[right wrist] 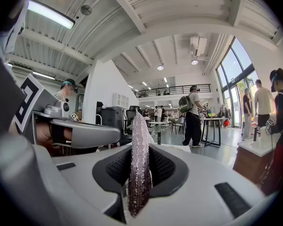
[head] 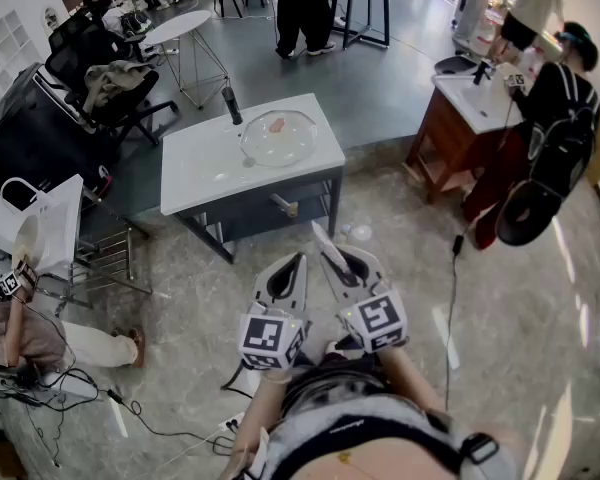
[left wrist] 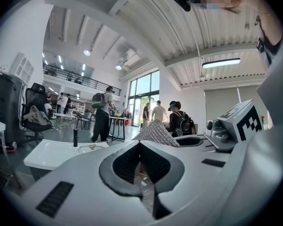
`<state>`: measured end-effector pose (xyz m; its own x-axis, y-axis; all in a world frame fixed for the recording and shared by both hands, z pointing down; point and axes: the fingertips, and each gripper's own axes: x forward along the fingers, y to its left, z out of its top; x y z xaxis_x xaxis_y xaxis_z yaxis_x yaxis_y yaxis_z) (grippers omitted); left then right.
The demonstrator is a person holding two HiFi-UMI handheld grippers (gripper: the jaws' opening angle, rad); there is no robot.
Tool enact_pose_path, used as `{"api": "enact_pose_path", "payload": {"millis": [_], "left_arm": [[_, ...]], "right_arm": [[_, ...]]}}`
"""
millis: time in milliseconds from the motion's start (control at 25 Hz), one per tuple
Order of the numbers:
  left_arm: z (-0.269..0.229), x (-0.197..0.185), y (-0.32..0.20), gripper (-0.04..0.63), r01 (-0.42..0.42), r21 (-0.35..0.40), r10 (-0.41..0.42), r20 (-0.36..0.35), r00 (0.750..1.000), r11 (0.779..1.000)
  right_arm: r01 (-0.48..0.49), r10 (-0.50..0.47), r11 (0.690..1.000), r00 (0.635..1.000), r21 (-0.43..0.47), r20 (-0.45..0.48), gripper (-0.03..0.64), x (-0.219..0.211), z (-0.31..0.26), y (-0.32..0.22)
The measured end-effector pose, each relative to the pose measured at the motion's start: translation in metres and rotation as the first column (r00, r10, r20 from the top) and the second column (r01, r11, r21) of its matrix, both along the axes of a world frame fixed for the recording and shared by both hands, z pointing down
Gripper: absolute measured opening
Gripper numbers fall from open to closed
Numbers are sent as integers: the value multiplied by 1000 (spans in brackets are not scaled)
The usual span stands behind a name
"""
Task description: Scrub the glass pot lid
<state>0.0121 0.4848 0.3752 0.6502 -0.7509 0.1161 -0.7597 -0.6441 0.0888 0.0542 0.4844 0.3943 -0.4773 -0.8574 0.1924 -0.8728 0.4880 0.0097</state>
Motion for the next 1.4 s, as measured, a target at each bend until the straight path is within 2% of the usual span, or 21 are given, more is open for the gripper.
{"api": "enact_pose_path", "payload": {"millis": [520,760,1080,1400], "left_arm": [[-3,1,2,-5,53,-1,-53,-47,998,999],[1,-5,-10,-5,42,3,-42,-79,996,999],[10,-17,-72,-5,-17,-24,14,-94,995,1000],[6,-46,-141,-5,-53,10,54,-79,995,999]], "right_arm": [[37,-38,999,998,12,52,83,10,-5,1],[31,-32,999,996,15,78,84,4,-4,-18],[4,-6,1000,996,26,85,84,-11,6,-74],[-32,29,998,998,47,59,84,-38,1,-142]]}}
